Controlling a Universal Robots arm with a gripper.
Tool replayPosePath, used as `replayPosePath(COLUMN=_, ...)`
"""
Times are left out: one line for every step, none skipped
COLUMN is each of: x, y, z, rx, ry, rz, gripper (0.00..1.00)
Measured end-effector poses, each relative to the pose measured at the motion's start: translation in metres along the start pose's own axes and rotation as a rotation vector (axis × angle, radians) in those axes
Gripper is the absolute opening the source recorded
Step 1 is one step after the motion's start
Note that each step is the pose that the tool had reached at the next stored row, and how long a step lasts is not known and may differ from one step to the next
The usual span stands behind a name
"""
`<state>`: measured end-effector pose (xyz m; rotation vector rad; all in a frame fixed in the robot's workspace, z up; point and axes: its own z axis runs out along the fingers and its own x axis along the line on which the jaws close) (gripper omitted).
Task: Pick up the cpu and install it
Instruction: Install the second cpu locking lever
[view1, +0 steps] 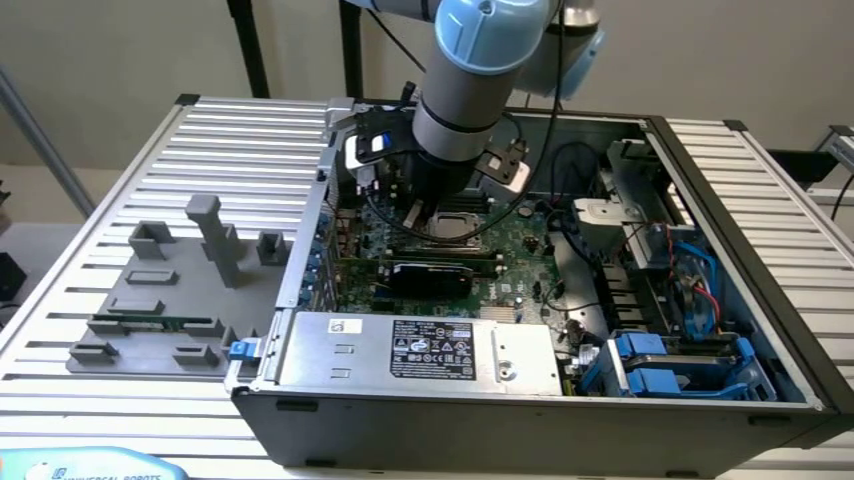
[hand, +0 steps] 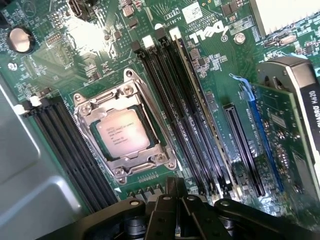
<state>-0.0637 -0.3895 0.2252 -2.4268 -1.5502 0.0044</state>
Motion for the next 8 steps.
replayPosePath(x=0.0001, y=-0.0002, z=-0.0011, rx=0.0001, ry=-0.0002, rz=0.0, gripper=0.11)
replayPosePath(x=0.0002, y=-0.0003, z=-0.0012, rx=0.0001, ry=-0.0002, rz=0.0, gripper=0.11)
replayPosePath(x=0.0002, y=-0.0003, z=-0.0012, rx=0.0001, ry=-0.0001, rz=0.0, gripper=0.11)
replayPosePath(x=0.0002, y=-0.0003, z=-0.0012, rx=0.0001, ry=0.0, rz=0.0, gripper=0.11)
replayPosePath(x=0.0002, y=-0.0003, z=-0.0012, rx=0.0001, ry=-0.0002, rz=0.0, gripper=0.11)
replayPosePath(x=0.0002, y=-0.0003, z=-0.0013, rx=0.0001, ry=-0.0003, rz=0.0, gripper=0.11)
replayPosePath(x=0.0002, y=-0.0003, z=-0.0013, rx=0.0001, ry=-0.0003, rz=0.0, gripper=0.11)
replayPosePath(x=0.0002, y=-0.0003, z=-0.0012, rx=0.0001, ry=-0.0002, rz=0.0, gripper=0.11)
